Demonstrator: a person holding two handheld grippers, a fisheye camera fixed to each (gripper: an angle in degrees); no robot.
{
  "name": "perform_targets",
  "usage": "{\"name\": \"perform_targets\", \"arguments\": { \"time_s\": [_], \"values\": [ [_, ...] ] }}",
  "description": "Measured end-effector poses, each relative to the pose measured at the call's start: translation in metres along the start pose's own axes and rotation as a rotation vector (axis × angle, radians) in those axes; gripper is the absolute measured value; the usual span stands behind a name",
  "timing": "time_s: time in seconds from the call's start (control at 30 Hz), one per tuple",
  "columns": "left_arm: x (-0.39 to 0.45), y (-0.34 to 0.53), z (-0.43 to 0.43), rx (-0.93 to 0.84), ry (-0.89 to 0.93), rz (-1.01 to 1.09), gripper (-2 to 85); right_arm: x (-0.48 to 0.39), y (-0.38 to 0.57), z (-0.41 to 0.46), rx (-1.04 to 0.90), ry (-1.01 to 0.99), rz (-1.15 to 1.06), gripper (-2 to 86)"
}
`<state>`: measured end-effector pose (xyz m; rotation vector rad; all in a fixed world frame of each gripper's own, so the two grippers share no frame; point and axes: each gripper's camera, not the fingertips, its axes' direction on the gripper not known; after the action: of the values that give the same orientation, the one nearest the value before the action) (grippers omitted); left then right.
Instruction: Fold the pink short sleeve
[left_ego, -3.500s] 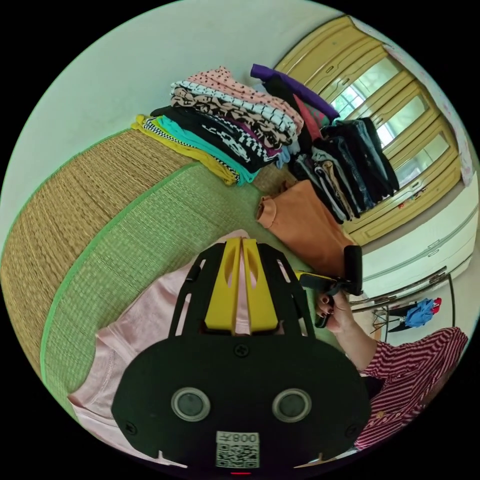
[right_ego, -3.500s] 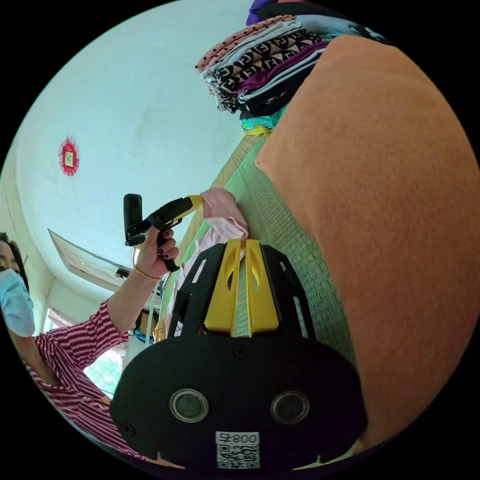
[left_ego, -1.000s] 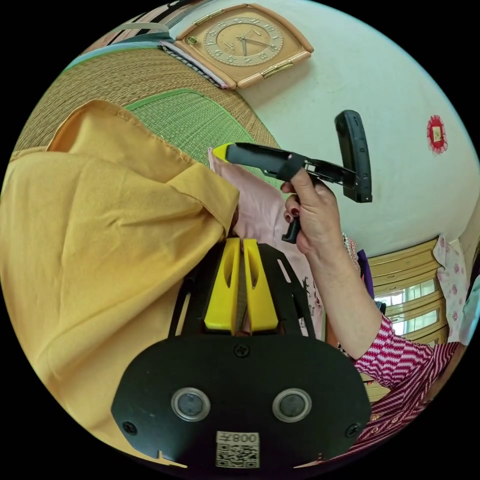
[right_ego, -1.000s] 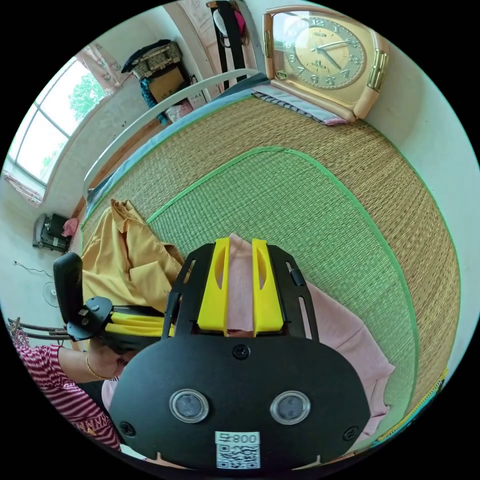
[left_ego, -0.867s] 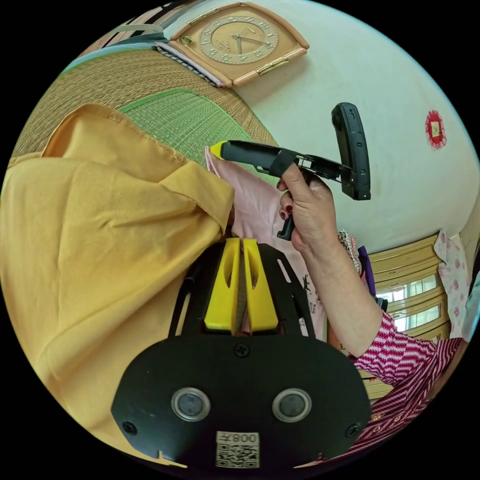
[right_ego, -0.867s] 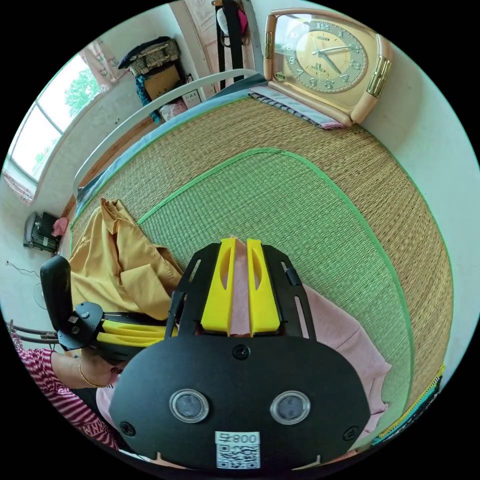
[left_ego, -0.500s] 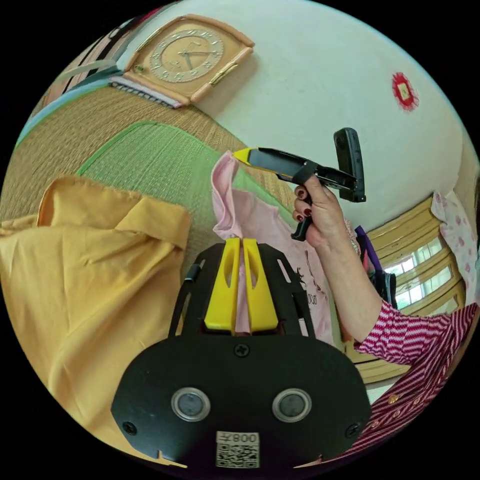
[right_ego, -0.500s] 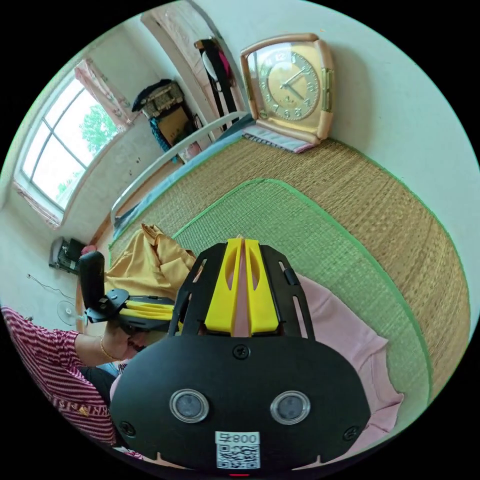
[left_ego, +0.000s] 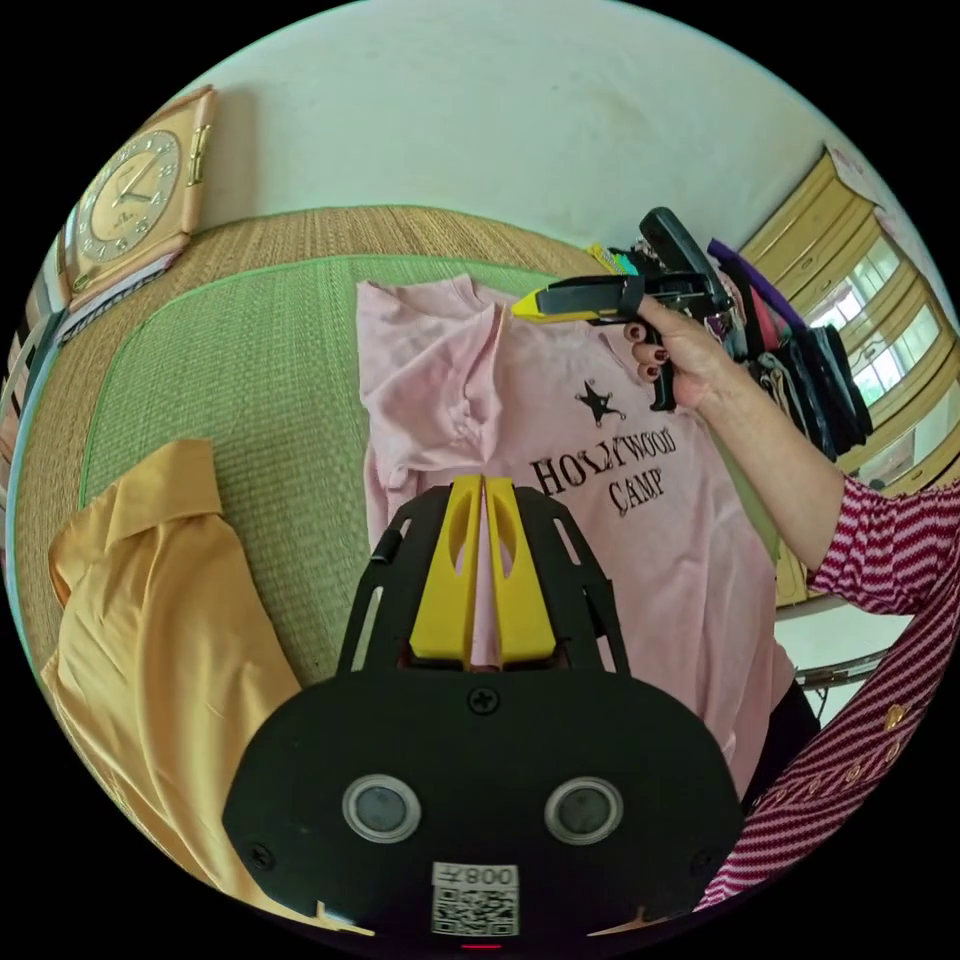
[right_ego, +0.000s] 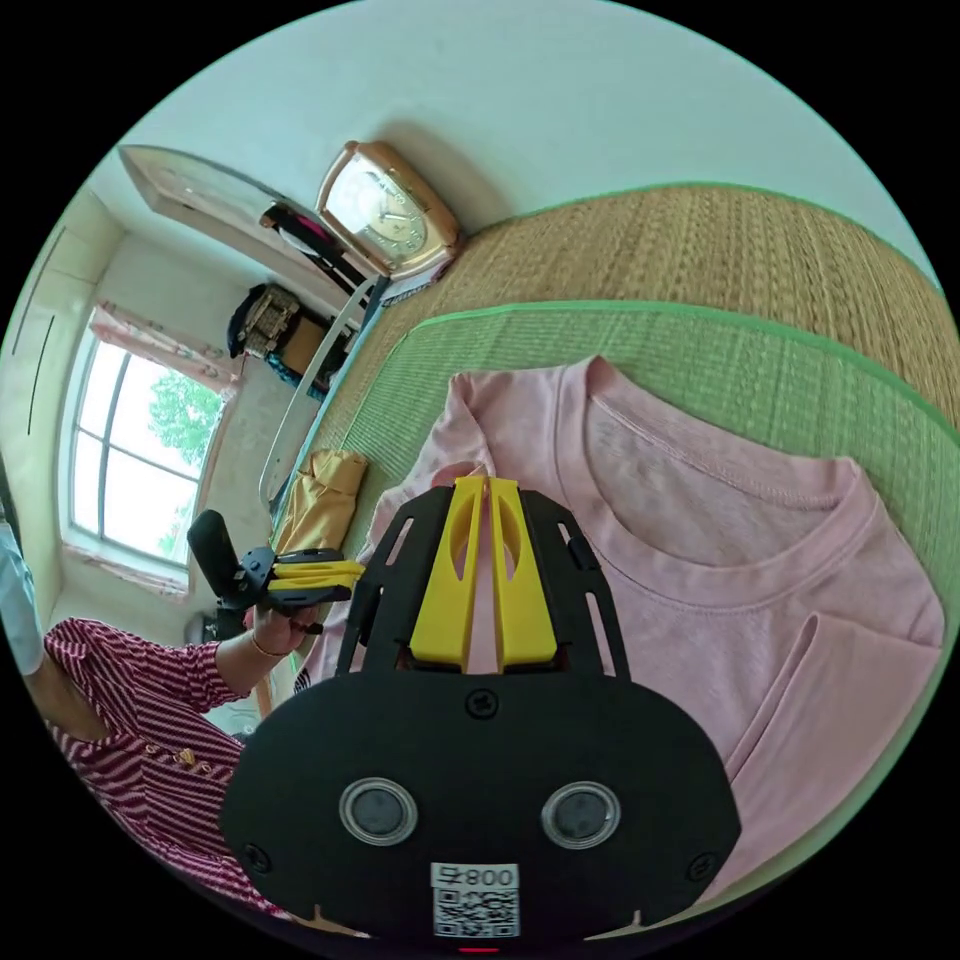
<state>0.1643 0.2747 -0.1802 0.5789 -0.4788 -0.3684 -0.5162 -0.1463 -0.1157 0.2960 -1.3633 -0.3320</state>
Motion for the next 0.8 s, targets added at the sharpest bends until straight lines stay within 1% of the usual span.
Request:
{"name": "perform_targets", "arguments": {
  "time_s": [0.1, 0.17, 0.3, 0.4, 0.47, 0.63, 0.8],
  "values": [
    [0.009, -0.002, -0.002, -0.015, 0.005, 0.022, 2.3, 0.015, 0.012, -0.015, 0.036, -0.010, 0.017, 0.4],
    [0.012, -0.009, -0.007, 0.014, 0.034, 0.014, 4.0, 0.018, 0.015, -0.020, 0.042, 0.002, 0.010, 0.3],
    [0.017, -0.030, -0.007, 0.037, 0.034, 0.012, 6.1, 0.033, 0.026, -0.024, 0.041, 0.010, 0.031, 0.3],
    [0.024, -0.049, 0.006, -0.009, -0.019, 0.047, 6.1, 0.042, 0.036, -0.027, 0.047, -0.015, 0.035, 0.3],
    [0.029, -0.057, 0.018, -0.088, -0.083, 0.068, 4.3, 0.044, 0.040, -0.028, 0.037, -0.010, 0.029, 0.3],
    [0.043, -0.053, 0.000, -0.018, -0.063, 0.078, 1.5, 0.050, 0.050, -0.037, 0.039, -0.011, 0.012, 0.3],
    [0.050, -0.053, -0.004, 0.007, -0.065, 0.050, 3.1, 0.052, 0.057, -0.042, 0.044, -0.028, 0.005, 0.3]
  ]
}}
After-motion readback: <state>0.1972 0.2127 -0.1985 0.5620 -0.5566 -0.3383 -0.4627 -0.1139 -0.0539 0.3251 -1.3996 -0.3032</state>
